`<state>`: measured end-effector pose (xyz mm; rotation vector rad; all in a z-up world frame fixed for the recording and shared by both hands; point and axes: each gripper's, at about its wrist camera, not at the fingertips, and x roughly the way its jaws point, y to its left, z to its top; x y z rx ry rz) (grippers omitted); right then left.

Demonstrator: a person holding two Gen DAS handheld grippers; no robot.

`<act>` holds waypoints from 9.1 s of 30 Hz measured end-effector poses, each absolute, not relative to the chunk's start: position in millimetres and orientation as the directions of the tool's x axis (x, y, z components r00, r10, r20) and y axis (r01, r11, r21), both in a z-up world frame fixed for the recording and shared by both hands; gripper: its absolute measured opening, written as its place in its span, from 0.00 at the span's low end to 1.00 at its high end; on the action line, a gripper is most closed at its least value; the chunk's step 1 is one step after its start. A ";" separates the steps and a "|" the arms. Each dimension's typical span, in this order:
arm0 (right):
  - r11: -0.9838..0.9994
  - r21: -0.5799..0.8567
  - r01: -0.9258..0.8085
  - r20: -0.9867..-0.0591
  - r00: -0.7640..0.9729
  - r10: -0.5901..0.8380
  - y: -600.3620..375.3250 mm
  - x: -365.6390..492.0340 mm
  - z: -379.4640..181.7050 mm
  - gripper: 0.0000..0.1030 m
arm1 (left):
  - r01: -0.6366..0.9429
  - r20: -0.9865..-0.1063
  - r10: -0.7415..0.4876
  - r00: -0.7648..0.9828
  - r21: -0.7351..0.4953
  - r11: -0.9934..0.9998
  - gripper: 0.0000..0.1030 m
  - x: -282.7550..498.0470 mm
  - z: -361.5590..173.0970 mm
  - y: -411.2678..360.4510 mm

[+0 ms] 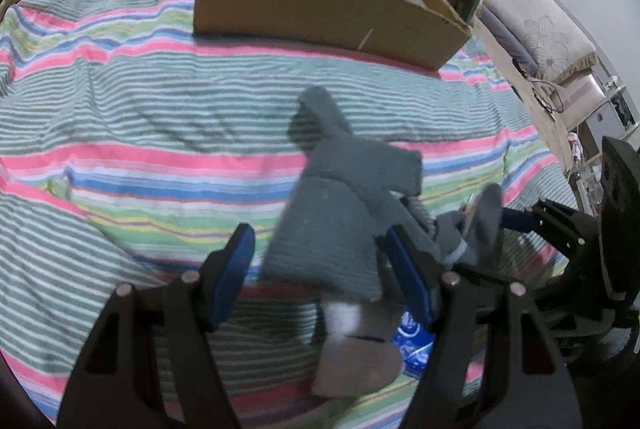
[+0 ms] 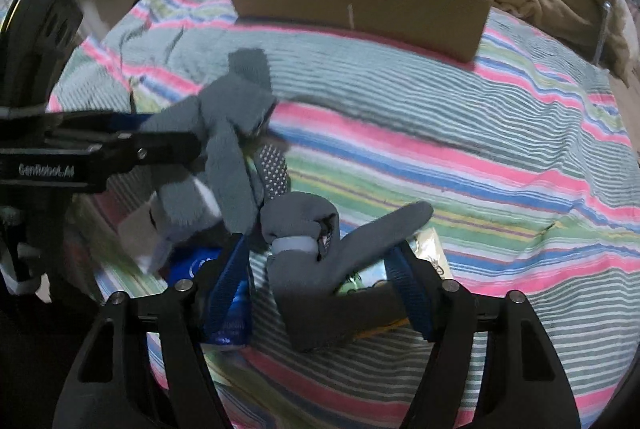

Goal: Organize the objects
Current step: 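Grasp the grey glove with the left tool while the right tool grasps the dotted glove, then carry both grey gloves into the box and open both tools, then lower the left tool onto the white sock while the right tool reaches the cartoon tissue pack, then grasp the white sock with the left tool while the right tool lifts the cartoon tissue pack, then carry the sock and tissue pack over the box with both tools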

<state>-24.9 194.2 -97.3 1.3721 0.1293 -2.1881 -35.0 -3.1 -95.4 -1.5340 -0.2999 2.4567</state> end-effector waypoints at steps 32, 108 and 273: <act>-0.830 0.243 0.501 -0.798 -0.384 -0.465 218.1 -43.4 -53.7 0.23 | -0.151 -0.766 0.330 -0.551 -0.298 -0.943 0.36 -36.5 -44.7 -6.3; -0.835 0.292 0.466 -0.737 -0.448 -0.507 175.5 -216.0 -37.8 0.25 | -0.089 -0.766 0.294 -0.571 -0.298 -0.950 0.44 -205.1 -40.0 -31.4; -0.869 0.245 0.430 -0.727 -0.512 -0.458 221.0 -149.0 -1.8 0.67 | -0.187 -0.748 0.269 -0.607 -0.195 -0.963 0.38 -114.1 4.7 7.3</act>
